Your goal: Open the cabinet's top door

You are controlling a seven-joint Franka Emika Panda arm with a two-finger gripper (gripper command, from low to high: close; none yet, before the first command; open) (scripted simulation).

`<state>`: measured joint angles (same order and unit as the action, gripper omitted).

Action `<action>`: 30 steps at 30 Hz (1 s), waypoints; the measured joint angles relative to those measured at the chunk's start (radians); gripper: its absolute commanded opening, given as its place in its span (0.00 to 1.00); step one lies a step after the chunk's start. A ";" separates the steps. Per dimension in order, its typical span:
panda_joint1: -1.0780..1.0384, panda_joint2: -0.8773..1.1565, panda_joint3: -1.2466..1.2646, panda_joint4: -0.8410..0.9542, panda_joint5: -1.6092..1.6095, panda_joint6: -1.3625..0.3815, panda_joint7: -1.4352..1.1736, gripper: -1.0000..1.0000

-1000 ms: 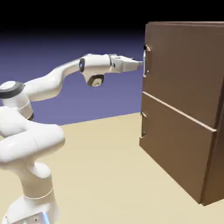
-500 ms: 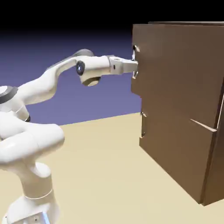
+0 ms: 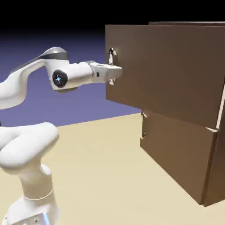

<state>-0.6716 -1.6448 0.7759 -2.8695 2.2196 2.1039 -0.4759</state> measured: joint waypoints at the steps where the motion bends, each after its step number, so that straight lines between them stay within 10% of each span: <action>1: 0.014 -0.006 -0.036 -0.024 -0.027 -0.029 -0.011 0.00; 30: 0.031 0.283 -1.087 -0.060 -0.954 -0.655 -0.316 0.00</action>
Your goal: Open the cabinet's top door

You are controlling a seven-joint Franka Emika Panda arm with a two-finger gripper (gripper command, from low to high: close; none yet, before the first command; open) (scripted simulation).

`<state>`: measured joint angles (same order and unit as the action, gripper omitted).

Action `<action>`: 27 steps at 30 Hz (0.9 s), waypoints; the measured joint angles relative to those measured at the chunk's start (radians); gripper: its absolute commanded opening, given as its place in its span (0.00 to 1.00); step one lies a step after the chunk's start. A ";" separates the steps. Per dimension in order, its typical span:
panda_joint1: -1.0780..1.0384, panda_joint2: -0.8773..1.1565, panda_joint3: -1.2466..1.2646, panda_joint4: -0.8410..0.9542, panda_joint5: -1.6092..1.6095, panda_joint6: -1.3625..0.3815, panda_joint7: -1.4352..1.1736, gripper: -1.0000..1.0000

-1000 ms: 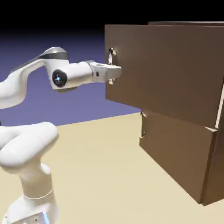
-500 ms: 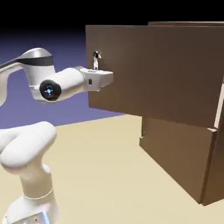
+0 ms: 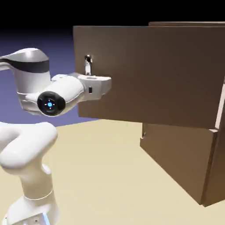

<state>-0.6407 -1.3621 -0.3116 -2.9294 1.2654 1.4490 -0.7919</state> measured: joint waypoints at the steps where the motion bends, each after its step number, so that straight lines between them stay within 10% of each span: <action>1: 0.009 0.031 -0.036 0.019 -0.035 -0.023 -0.015 0.00; 27: 0.796 0.688 -0.925 0.828 -0.551 -0.623 -0.295 0.00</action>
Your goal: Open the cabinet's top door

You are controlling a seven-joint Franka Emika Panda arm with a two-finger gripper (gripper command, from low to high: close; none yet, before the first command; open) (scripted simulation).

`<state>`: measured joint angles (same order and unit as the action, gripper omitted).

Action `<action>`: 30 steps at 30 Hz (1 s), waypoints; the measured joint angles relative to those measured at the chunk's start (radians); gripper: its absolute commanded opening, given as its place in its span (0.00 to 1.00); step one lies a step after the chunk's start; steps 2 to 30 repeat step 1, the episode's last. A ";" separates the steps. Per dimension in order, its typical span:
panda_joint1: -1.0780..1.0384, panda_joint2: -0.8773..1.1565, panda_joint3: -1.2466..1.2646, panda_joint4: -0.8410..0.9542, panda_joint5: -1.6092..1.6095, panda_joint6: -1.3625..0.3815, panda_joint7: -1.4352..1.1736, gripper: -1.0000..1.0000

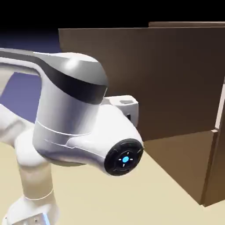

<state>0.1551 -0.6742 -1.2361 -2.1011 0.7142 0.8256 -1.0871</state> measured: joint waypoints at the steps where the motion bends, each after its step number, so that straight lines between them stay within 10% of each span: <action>1: 0.036 0.003 -0.029 0.025 -0.007 -0.013 0.000 0.00; 30: 0.036 0.003 -0.029 0.025 -0.007 -0.013 0.000 0.00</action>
